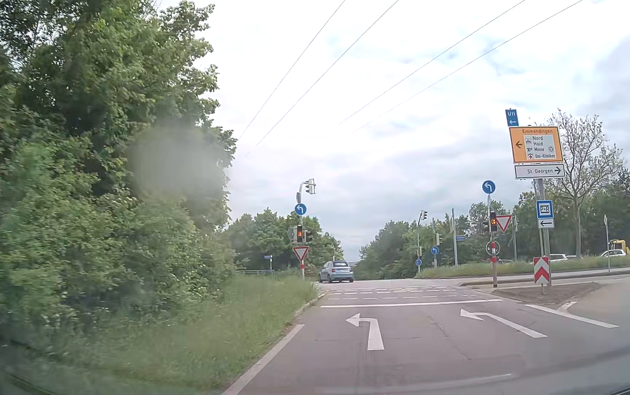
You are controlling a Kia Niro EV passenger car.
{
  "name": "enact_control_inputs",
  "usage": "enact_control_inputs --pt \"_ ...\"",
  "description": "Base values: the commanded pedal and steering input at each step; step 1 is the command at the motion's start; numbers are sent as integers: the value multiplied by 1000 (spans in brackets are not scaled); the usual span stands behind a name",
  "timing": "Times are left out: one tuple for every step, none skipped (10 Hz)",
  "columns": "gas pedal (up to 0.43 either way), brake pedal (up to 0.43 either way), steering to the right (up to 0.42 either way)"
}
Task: Follow the waypoints while adhering to traffic rules and regulations
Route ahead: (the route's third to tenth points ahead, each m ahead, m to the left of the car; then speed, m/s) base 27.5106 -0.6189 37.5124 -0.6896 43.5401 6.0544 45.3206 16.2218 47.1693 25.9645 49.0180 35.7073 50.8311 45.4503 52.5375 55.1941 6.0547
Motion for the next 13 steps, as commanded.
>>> enact_control_inputs --pt "0 238 1" --pt "0 238 0" --pt "0 238 0" --pt "0 232 -1" --pt "0 232 -1" --pt "0 226 -2" --pt "0 220 -4" --pt "0 213 -4" --pt "0 207 -4" --pt "0 207 -4" --pt "0 207 -4" --pt "0 207 -4" --pt "0 207 -4"
